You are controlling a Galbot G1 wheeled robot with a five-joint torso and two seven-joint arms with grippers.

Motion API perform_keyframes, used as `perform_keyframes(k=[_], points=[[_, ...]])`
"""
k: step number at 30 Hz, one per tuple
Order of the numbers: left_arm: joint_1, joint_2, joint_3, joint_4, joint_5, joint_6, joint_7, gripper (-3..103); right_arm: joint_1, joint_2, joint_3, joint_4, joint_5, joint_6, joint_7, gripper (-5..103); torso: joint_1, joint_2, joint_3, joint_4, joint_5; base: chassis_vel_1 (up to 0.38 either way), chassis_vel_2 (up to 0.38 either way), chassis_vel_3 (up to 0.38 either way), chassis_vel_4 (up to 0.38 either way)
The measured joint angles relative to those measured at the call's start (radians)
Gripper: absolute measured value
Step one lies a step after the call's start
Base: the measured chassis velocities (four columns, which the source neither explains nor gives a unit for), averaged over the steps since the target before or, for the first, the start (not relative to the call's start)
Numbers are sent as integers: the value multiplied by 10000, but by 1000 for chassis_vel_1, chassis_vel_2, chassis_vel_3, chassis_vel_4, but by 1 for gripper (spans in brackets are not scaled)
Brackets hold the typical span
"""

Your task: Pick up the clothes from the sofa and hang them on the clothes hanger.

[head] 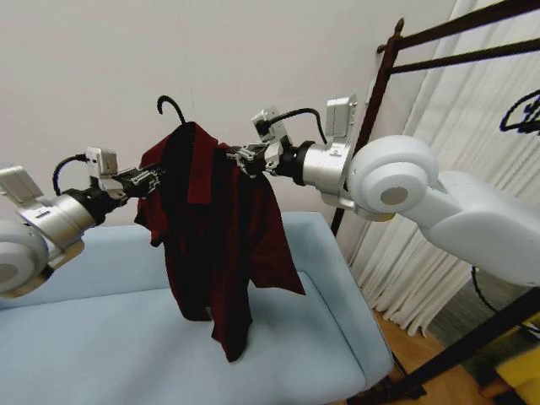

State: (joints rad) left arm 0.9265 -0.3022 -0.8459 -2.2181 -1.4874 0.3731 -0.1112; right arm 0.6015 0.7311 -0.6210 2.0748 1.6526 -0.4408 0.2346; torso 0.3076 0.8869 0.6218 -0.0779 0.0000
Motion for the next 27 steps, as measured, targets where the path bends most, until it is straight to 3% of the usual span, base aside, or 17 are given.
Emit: perform_keyframes(k=[3, 16, 25, 27], points=[[-49, 102, -16, 69, 2, -4, 12, 0, -52, 14, -8, 9, -55, -10, -44, 2, 0, -2, 0, 1, -1, 0, 0, 0, 0], [-418, 725, -250, 760, -8, -170, 212, 0, -542, -59, -49, 222, -535, -15, -388, 2, 0, -1, 0, 0, 1, 0, 0, 0, 0], [-287, 470, -263, 296, -6, -38, 290, 0, -554, -47, 123, 27, -523, 43, -382, 2, 0, -1, 0, 0, 0, 0, 0, 0, 0], [-267, 364, -242, 142, 3, 55, 339, 6, -539, -21, 203, -64, -475, 71, -338, 2, 0, -1, 0, 0, 1, 0, 0, 0, 0]])
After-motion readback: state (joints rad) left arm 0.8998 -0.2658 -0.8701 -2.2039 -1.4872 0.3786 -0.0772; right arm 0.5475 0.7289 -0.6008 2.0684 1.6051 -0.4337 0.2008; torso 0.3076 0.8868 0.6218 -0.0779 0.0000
